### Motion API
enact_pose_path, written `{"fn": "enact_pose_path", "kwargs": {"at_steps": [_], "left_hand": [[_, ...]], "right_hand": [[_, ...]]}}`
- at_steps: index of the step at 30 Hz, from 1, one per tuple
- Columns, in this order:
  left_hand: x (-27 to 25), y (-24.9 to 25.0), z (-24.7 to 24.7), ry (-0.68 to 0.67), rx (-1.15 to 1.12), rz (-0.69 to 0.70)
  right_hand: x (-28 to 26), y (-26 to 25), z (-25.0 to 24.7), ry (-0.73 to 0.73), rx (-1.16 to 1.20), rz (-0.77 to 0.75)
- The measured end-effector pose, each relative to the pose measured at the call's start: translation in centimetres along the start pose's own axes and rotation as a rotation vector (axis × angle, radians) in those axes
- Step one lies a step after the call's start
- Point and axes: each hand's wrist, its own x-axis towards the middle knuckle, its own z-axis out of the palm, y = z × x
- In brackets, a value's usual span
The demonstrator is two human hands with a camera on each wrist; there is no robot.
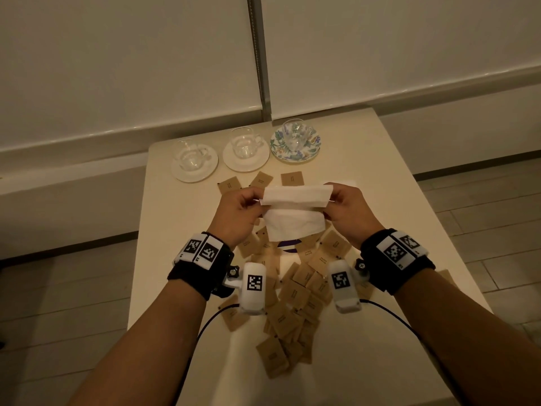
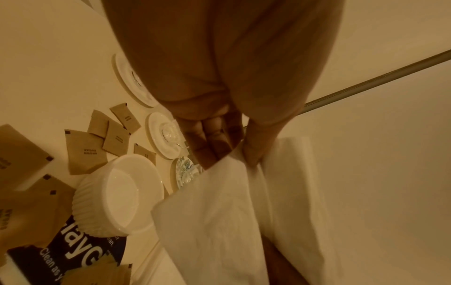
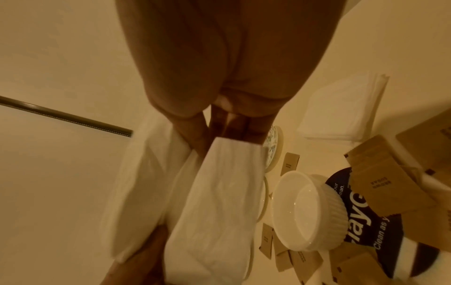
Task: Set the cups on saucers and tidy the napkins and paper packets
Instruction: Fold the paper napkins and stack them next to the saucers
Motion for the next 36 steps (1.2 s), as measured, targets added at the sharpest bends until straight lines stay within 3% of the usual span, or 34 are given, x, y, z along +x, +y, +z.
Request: {"fn": "enact_pose_path", "kwargs": {"at_steps": [7,14,19,24,27,30,36], "left_hand": [[-0.4,1.3,-0.4,-0.029,-0.004,-0.015],[-0.5,2.3,-0.5,-0.041,-0.111,-0.004],[0.1,1.8,-0.4,0.000,0.011,0.107],[0.1,1.5,-0.6,0.014,0.054,0.096],[0.0,1.5,-0.6,-0.039,0.092,0.085],[0.0,1.7,-0.5,-0.109,0.149,0.091],[-0.2,1.7,-0.9,-0.185,0.197,0.030]], "right_hand": [[0.2,-1.4,0.1,0.011,0.120,0.097],[0.3,-0.9,0.4,0.013,0.081,0.047],[0.4,-0.5,0.5,0.003,0.053,0.047],[0.4,-0.7,0.2,0.002,-0.034,0.040],[0.5,-1.2,0.2,-0.024,-0.238,-0.044],[0.4,-2.1,0.9,-0.148,-0.476,-0.124],[0.3,-2.6,1.2,-0.162,-0.327,-0.092]]}}
